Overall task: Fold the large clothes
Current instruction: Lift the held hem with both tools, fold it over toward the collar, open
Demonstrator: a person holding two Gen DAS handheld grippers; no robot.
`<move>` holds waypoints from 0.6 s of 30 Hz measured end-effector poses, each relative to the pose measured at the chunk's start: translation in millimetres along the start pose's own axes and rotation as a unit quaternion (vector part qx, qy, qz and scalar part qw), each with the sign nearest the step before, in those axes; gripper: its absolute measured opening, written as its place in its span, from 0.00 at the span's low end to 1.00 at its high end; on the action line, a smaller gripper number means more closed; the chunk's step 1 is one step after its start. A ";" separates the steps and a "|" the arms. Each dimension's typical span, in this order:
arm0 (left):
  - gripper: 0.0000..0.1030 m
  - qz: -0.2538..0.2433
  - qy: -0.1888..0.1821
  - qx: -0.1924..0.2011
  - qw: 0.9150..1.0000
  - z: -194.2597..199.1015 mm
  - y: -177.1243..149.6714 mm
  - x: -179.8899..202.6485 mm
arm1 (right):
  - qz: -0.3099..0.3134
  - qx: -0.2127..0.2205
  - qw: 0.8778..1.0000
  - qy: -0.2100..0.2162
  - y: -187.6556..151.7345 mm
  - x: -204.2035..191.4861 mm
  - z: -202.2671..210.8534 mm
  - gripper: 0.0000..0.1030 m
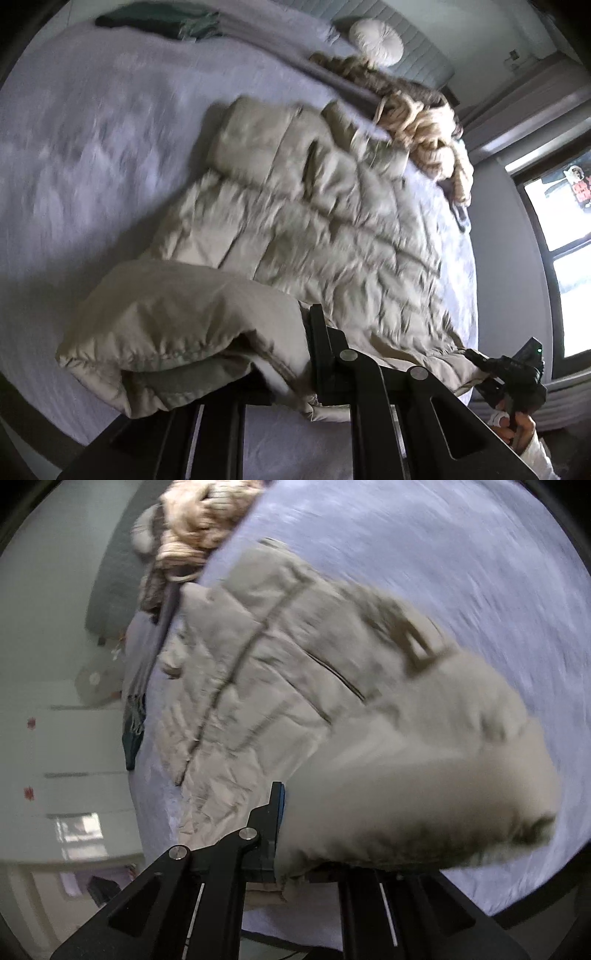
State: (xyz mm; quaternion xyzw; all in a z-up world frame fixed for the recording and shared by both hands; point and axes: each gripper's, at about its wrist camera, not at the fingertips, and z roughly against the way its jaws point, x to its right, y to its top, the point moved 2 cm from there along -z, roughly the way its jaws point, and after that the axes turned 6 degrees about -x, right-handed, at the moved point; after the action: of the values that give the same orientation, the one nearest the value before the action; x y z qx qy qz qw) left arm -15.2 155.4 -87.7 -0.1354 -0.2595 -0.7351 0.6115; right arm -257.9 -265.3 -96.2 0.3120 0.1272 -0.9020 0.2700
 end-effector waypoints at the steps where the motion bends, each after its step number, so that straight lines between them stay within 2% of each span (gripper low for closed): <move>1: 0.15 -0.005 0.002 0.010 1.000 3.5 10.5 5.6 | 0.012 0.004 1.000 -0.002 4.3 -7.5 2.8 0.08; 10: 0.15 -0.037 0.028 0.081 0.996 14.0 95.6 54.0 | 0.139 0.036 0.989 -0.021 69.9 -95.8 18.3 0.08; 18: 0.15 -0.048 0.082 0.123 0.988 -7.3 179.9 87.5 | 0.205 0.033 0.978 -0.028 171.9 -160.8 -1.1 0.08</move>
State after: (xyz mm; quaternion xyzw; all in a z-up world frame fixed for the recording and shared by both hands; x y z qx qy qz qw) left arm 141.2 57.7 -9.7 0.0145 -0.3033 -0.7346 0.6067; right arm -53.9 -340.6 -6.0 0.3148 0.0233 -0.8396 0.4421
